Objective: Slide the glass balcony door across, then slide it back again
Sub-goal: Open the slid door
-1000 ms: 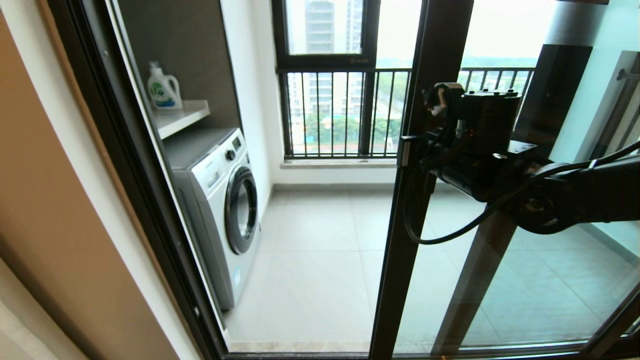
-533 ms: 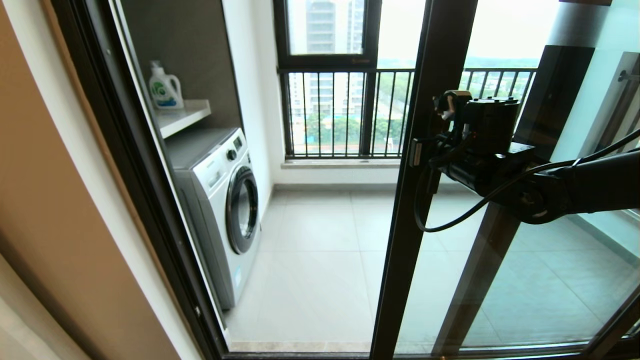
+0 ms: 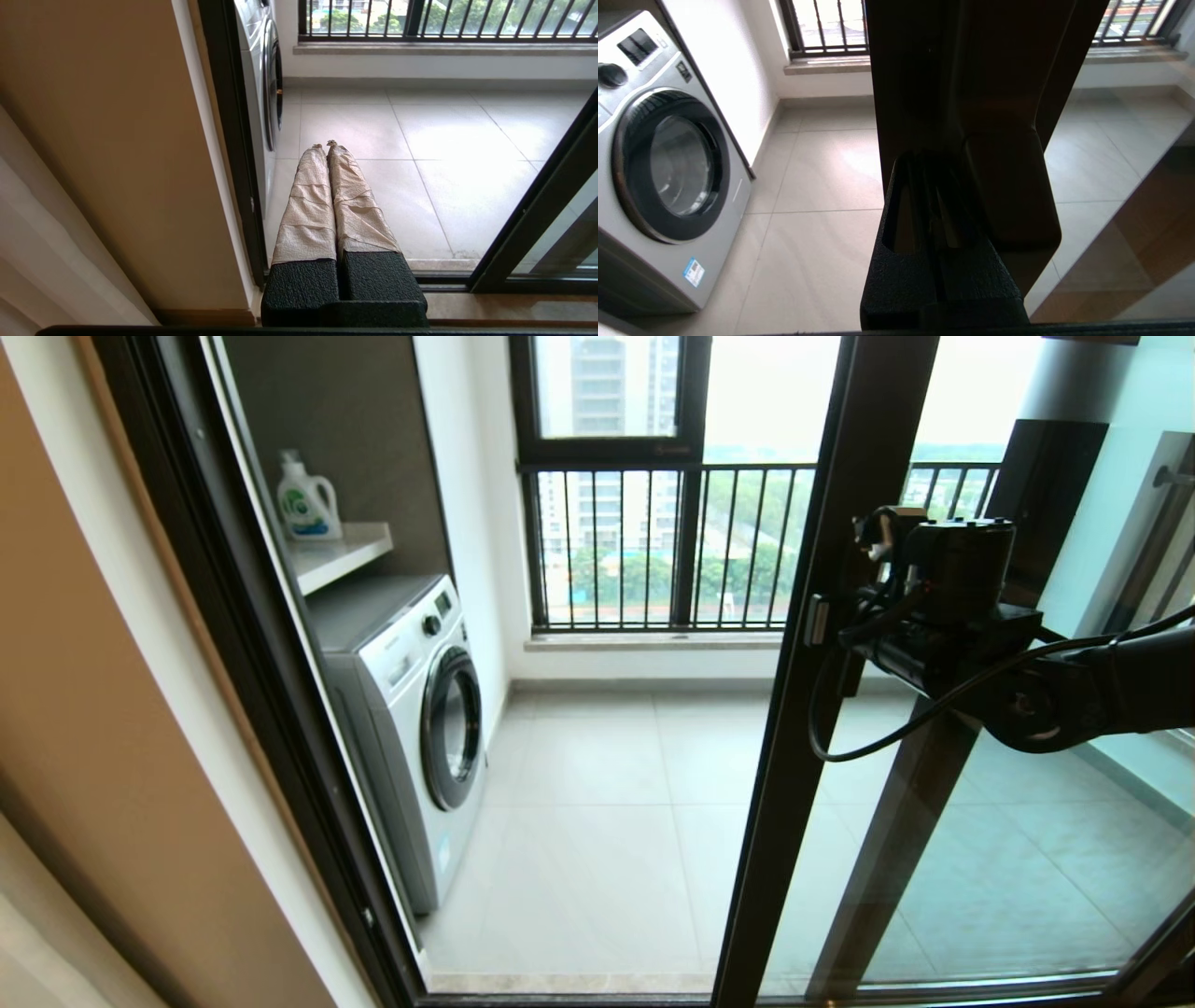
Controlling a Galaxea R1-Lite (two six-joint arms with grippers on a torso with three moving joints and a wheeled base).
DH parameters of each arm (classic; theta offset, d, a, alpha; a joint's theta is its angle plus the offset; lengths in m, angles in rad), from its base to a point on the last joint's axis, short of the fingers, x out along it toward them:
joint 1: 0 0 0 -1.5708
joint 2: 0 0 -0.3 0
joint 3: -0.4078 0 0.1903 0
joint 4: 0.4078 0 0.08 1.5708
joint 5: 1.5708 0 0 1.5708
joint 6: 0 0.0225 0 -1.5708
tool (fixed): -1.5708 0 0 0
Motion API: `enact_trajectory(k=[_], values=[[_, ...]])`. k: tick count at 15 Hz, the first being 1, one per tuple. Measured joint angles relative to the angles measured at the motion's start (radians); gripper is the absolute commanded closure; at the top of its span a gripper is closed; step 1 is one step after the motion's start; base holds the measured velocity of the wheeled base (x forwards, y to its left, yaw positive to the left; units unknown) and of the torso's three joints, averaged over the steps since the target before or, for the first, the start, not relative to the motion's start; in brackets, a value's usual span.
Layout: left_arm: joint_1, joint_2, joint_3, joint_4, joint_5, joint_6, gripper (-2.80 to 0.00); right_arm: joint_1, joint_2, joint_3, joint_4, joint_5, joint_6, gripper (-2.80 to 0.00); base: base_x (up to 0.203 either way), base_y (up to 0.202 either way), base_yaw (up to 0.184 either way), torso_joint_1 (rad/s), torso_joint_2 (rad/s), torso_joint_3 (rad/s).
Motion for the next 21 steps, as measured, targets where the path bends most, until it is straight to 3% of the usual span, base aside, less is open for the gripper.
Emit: enact_trajectory(k=[6,14,21], values=[[0.000,0.000,0.000,0.000,0.000,0.000,0.00,-0.058,-0.036,0.038,-0.001,0.009,0.001,0.00,0.000,0.000,0.000,0.000,0.00,0.000],[0.000,0.000,0.000,0.000,0.000,0.000,0.00,-0.029,-0.046,0.027,-0.003,0.016,-0.012,0.00,0.000,0.000,0.000,0.000,0.00,0.000],[0.000,0.000,0.000,0.000,0.000,-0.001,0.00,-0.120,0.042,-0.037,-0.061,0.016,-0.028,0.00,0.000,0.000,0.000,0.000,0.00,0.000]])
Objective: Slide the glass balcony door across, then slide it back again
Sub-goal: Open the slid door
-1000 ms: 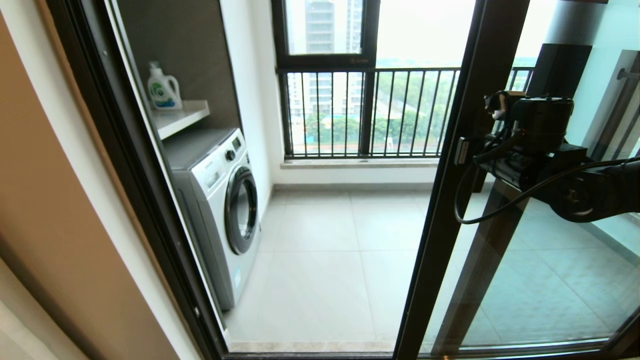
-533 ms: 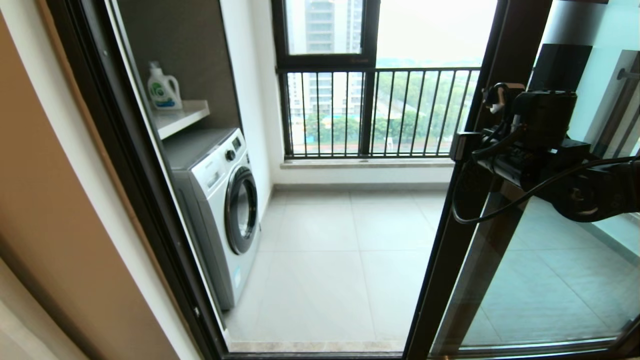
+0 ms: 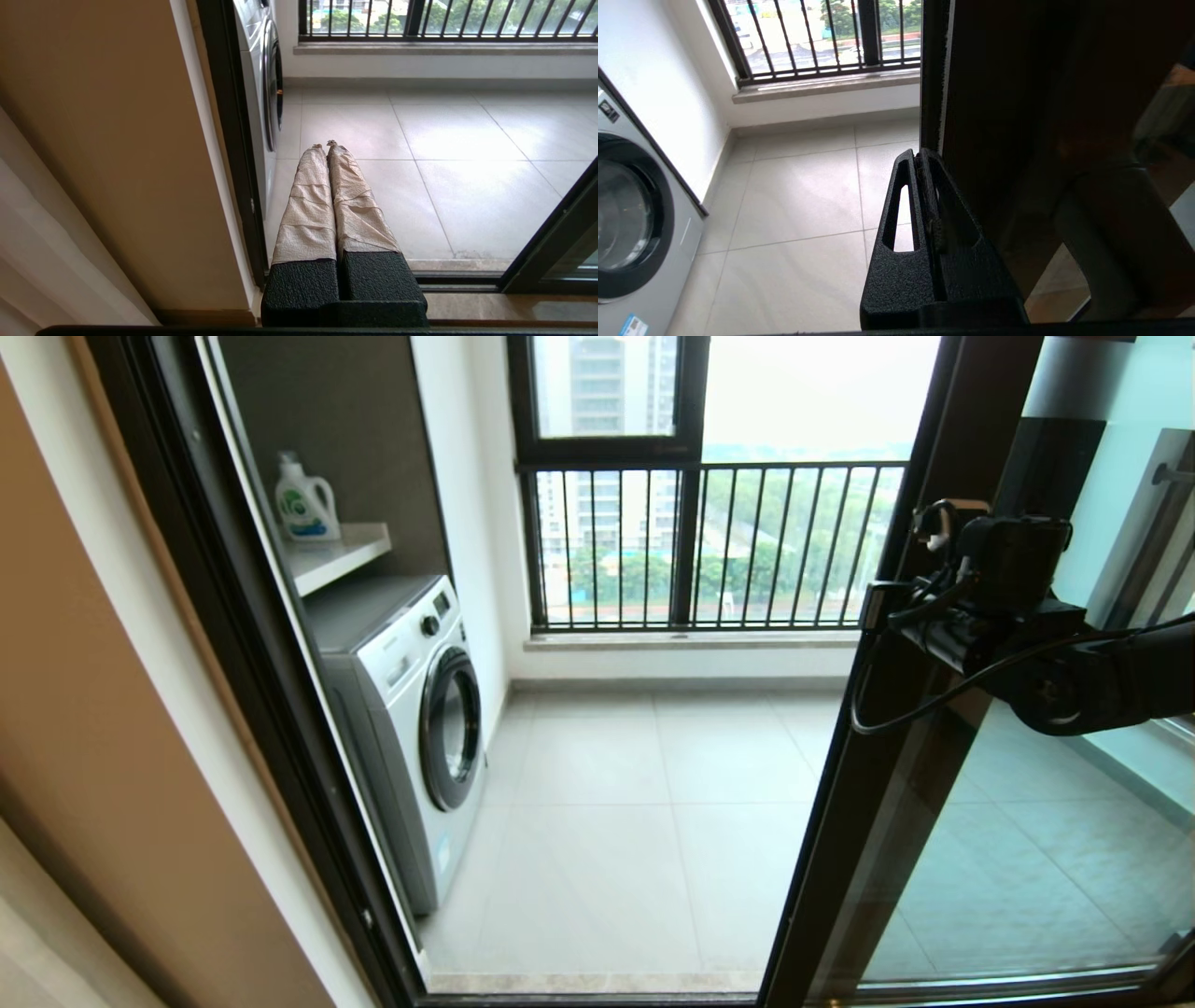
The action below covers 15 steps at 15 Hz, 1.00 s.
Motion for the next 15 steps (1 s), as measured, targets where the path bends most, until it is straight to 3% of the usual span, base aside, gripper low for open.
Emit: enact_trajectory(k=[15], values=[[0.000,0.000,0.000,0.000,0.000,0.000,0.00,-0.119,0.006,0.015,-0.013,-0.006,0.002,0.00,0.000,0.000,0.000,0.000,0.00,0.000]])
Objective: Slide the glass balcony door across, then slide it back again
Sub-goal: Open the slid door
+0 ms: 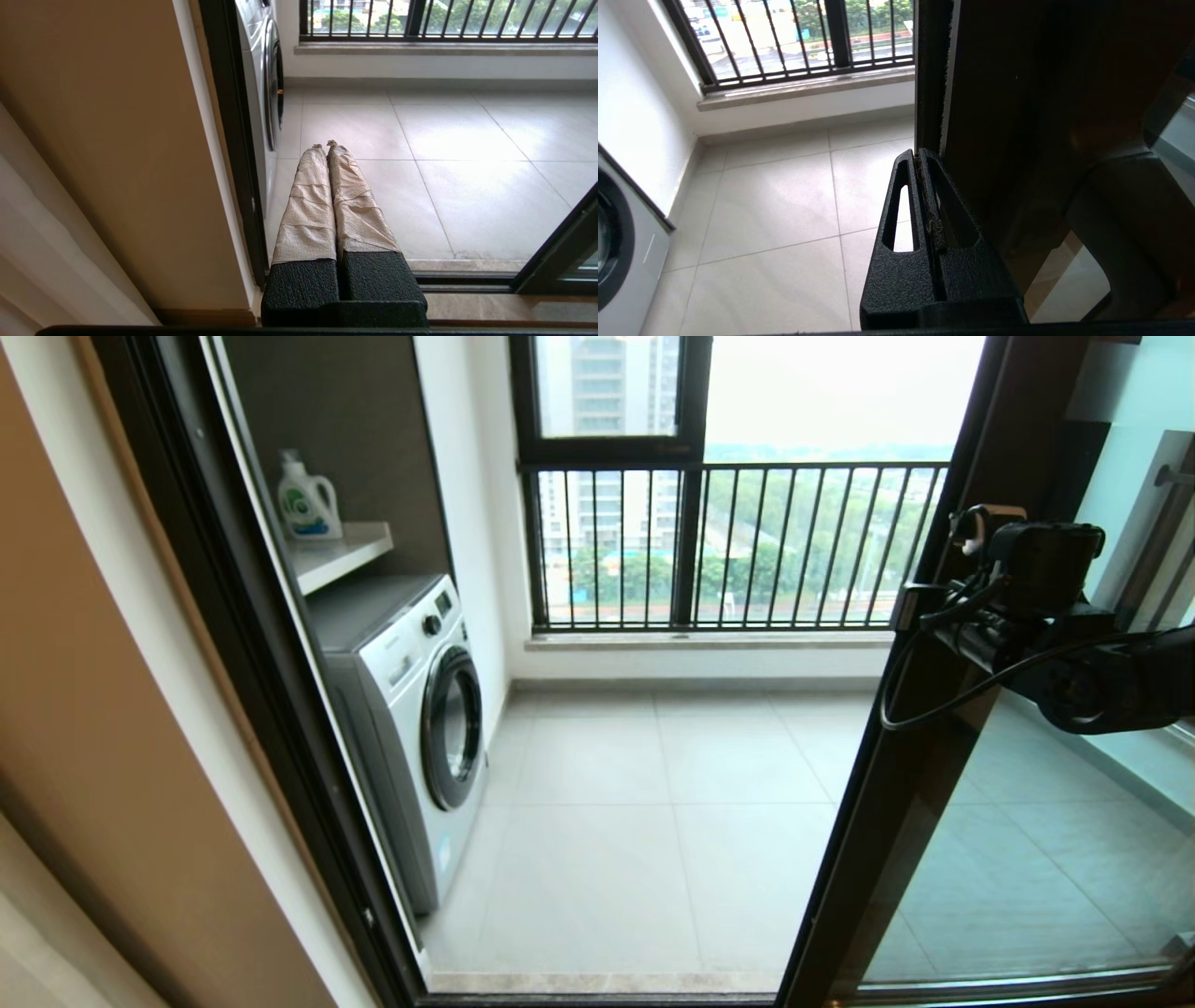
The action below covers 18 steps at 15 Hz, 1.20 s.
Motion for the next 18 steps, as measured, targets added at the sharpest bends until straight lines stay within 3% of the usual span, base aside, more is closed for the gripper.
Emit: enact_trajectory(k=[18], values=[[0.000,0.000,0.000,0.000,0.000,0.000,0.00,0.036,-0.016,0.049,-0.026,0.029,-0.014,0.00,0.000,0.000,0.000,0.000,0.00,0.000]])
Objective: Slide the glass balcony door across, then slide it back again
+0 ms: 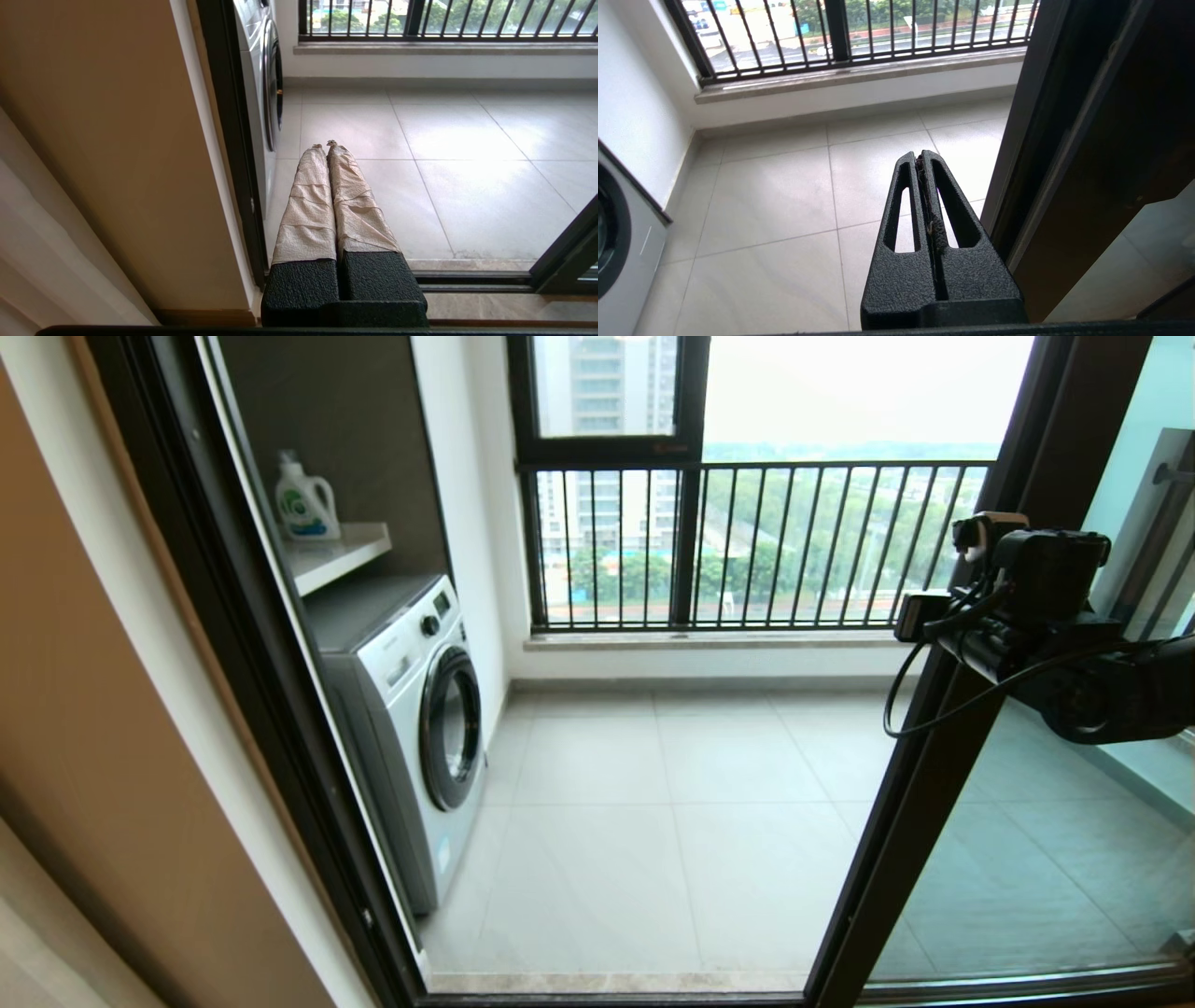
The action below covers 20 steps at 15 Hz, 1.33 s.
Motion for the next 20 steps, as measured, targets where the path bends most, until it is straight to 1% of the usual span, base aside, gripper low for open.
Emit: enact_trajectory(k=[1,2,4,8,10,12,14,16,18,19,20], values=[[0.000,0.000,0.000,0.000,0.000,0.000,0.00,0.002,-0.021,0.033,-0.005,0.027,-0.003,0.00,0.000,0.000,0.000,0.000,0.00,0.000],[0.000,0.000,0.000,0.000,0.000,0.000,0.00,0.010,-0.060,0.084,-0.005,0.072,-0.005,0.00,0.000,0.000,0.000,0.000,0.00,0.000],[0.000,0.000,0.000,0.000,0.000,0.000,0.00,0.047,-0.173,0.198,-0.002,0.141,-0.007,0.00,0.000,0.000,0.000,0.000,0.00,0.000],[0.000,0.000,0.000,0.000,0.000,0.000,0.00,0.115,-0.462,0.452,0.050,0.163,-0.045,0.00,0.000,0.000,0.000,0.000,0.00,0.000],[0.000,0.000,0.000,0.000,0.000,0.000,0.00,0.130,-0.657,0.550,0.124,0.155,-0.077,0.00,0.000,0.000,0.000,0.000,0.00,0.000],[0.000,0.000,0.000,0.000,0.000,0.000,0.00,0.138,-0.875,0.593,0.262,0.133,-0.115,0.00,0.000,0.000,0.000,0.000,0.00,0.000],[0.000,0.000,0.000,0.000,0.000,0.000,0.00,0.140,-1.101,0.599,0.450,0.113,-0.152,0.00,0.000,0.000,0.000,0.000,0.00,0.000],[0.000,0.000,0.000,0.000,0.000,0.000,0.00,0.133,-1.319,0.574,0.674,0.098,-0.189,0.00,0.000,0.000,0.000,0.000,0.00,0.000],[0.000,0.000,0.000,0.000,0.000,0.000,0.00,0.082,-1.507,0.541,0.891,0.098,-0.247,0.00,0.000,0.000,0.000,0.000,0.00,0.000],[0.000,0.000,0.000,0.000,0.000,-0.001,0.00,0.051,-1.599,0.540,0.982,0.116,-0.276,0.00,0.000,0.000,0.000,0.000,0.00,0.000],[0.000,0.000,0.000,0.000,0.000,-0.001,0.00,0.032,-1.684,0.556,1.045,0.139,-0.294,0.00,0.000,0.000,0.000,0.000,0.00,0.000]])
